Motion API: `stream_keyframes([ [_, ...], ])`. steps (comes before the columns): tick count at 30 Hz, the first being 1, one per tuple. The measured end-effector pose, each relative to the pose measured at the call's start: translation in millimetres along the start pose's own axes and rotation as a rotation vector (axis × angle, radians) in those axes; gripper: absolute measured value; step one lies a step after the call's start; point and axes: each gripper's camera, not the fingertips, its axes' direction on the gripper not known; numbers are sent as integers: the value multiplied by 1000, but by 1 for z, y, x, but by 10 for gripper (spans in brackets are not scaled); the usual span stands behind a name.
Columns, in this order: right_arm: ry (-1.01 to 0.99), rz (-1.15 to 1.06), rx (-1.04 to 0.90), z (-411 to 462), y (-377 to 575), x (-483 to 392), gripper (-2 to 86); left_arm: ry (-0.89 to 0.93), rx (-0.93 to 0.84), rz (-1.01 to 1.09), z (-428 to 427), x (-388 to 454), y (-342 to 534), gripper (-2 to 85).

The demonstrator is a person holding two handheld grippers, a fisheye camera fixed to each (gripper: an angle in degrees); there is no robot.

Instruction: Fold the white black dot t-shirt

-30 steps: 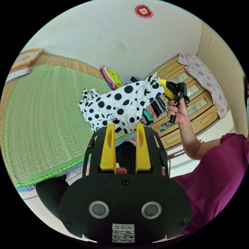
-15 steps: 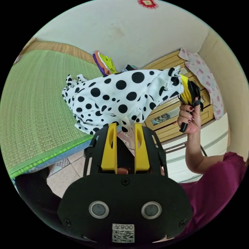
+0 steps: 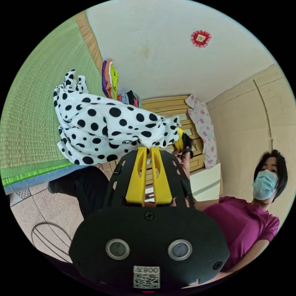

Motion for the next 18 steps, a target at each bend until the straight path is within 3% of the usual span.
stream_keyframes([
  [3, 105, 72, 33, -21, 21, 20, 34, -15, 12, 57, -11, 21, -3, 25],
  [6, 86, 77, 89, -38, 46, 17, 62, -54, -22, 106, -11, 38, -10, 24],
  [18, 141, -434, -117, 46, 47, -128, 159, -104, -139, 161, 11, 55, -22, 22],
])
